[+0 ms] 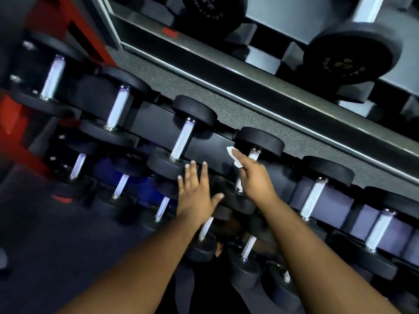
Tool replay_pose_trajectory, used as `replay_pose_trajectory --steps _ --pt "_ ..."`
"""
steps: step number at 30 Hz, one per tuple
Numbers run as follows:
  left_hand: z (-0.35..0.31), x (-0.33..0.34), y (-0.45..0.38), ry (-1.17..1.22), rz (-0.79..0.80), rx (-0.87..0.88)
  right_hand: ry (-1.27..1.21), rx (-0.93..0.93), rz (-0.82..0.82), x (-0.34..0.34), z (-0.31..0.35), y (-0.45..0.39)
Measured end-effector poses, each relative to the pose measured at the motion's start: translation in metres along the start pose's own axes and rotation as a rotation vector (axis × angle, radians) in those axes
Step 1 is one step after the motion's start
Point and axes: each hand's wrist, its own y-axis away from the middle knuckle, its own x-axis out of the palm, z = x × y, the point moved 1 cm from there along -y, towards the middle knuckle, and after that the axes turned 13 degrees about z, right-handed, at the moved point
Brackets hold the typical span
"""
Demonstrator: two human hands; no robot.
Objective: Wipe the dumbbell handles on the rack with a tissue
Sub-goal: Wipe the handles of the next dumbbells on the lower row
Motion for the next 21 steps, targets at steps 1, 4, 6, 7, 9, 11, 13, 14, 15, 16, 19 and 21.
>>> replay_pose_trajectory --steps 1,4,6,7,9,11,13,14,15,16,19,21 --pt "0.015 -0.011 -0.001 -0.014 -0.056 -0.016 0.003 -0.020 0.005 0.007 0.008 -0.009" --pt "0.061 -0.039 -0.011 -0.021 -0.112 -0.092 0.052 -0.113 0.053 0.033 0.032 -0.044" --pt "0.084 -0.050 -0.021 0.005 -0.091 -0.128 0.134 -0.166 0.115 0.052 0.044 -0.068" --pt "0.089 -0.053 -0.027 0.025 -0.072 -0.129 0.189 -0.190 0.153 0.059 0.048 -0.078" --pt "0.097 -0.059 -0.037 0.070 -0.037 -0.119 0.312 -0.216 0.252 0.071 0.054 -0.103" --pt "0.101 -0.063 -0.043 0.088 -0.008 -0.106 0.505 -0.246 0.349 0.082 0.057 -0.127" --pt "0.102 -0.064 -0.045 0.085 0.014 -0.096 0.764 -0.303 0.424 0.090 0.055 -0.145" --pt "0.101 -0.064 -0.045 0.081 0.029 -0.092 0.905 -0.326 0.457 0.092 0.052 -0.149" --pt "0.101 -0.064 -0.045 0.078 0.052 -0.091 1.041 -0.350 0.478 0.091 0.050 -0.150" --pt "0.102 -0.065 -0.045 0.079 0.078 -0.094 1.141 -0.362 0.486 0.089 0.047 -0.152" --pt "0.103 -0.068 -0.048 0.074 0.152 -0.111 1.126 -0.238 0.410 0.079 0.040 -0.162" --pt "0.103 -0.069 -0.049 0.072 0.197 -0.117 1.023 -0.222 0.397 0.087 0.039 -0.159"
